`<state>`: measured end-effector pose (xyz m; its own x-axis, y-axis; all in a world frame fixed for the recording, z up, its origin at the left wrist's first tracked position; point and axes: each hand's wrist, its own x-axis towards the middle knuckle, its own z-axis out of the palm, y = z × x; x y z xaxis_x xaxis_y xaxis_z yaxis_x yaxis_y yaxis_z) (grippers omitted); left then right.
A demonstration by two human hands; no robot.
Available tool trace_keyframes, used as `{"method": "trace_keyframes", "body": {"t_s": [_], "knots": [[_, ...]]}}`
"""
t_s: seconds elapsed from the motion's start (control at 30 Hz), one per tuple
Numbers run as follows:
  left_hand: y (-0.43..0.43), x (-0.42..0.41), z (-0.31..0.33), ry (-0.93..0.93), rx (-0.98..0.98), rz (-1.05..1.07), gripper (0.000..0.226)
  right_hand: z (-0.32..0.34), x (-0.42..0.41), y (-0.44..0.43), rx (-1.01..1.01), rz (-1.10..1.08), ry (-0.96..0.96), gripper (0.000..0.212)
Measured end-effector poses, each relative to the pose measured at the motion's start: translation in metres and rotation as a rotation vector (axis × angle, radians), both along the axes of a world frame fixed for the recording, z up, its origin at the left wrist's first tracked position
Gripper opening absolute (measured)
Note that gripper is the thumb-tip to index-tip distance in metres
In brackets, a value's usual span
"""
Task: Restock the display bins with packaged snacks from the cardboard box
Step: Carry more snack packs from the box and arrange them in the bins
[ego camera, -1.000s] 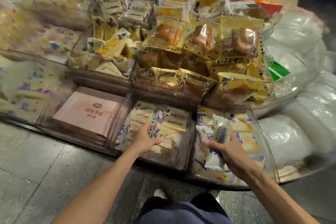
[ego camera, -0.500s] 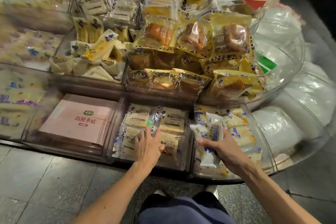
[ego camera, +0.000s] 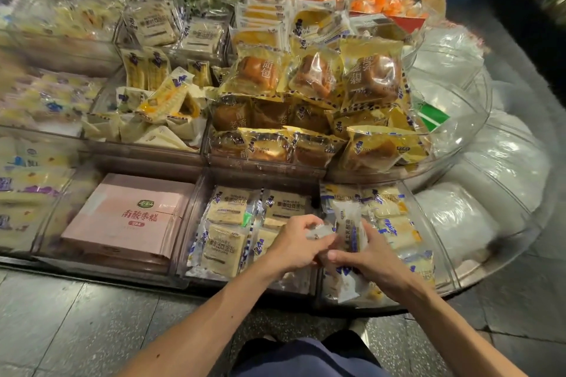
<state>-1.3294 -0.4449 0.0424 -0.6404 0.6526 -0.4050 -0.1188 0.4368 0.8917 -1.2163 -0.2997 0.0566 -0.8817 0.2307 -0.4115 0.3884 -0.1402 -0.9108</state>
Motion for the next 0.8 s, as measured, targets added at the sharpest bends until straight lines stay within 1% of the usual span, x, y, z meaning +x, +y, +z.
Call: {"method": "trace_keyframes", "body": {"t_s": [0.07,0.13,0.17,0.23,0.33,0.43,0.57,0.63,0.67,0.73,0.8], "knots": [[0.001,0.0,0.004,-0.149,0.078,0.059,0.019,-0.001,0.007,0.007,-0.026,-0.049,0.01,0.065],[0.002,-0.002,0.009,-0.259,0.145,0.062,0.018,-0.003,0.014,0.015,-0.025,-0.103,0.001,0.087],[0.003,-0.002,0.011,-0.27,0.157,0.051,0.018,-0.002,0.018,0.019,-0.03,-0.129,-0.004,0.097],[0.009,-0.001,0.015,-0.249,0.162,0.047,0.018,-0.002,0.027,0.028,-0.052,-0.179,-0.008,0.104],[0.02,0.005,0.018,-0.303,0.178,0.12,0.025,0.005,0.041,0.042,-0.092,-0.186,-0.011,0.1],[0.035,0.014,0.016,-0.319,0.183,0.15,0.029,0.008,0.057,0.054,-0.083,-0.146,-0.04,0.086],[0.061,0.033,0.015,-0.367,0.211,0.159,0.032,0.008,0.075,0.071,-0.063,-0.238,-0.089,0.07],[0.077,0.041,0.014,-0.413,0.218,0.173,0.039,0.008,0.084,0.083,-0.089,-0.281,-0.089,0.058],[0.085,0.046,0.015,-0.446,0.231,0.18,0.044,0.007,0.088,0.092,-0.096,-0.291,-0.087,0.056],[0.105,0.054,0.017,-0.531,0.264,0.2,0.05,0.008,0.096,0.115,-0.112,-0.322,-0.071,0.059],[0.13,0.067,0.021,-0.61,0.326,0.221,0.05,0.009,0.104,0.143,-0.14,-0.364,-0.053,0.061]]}}
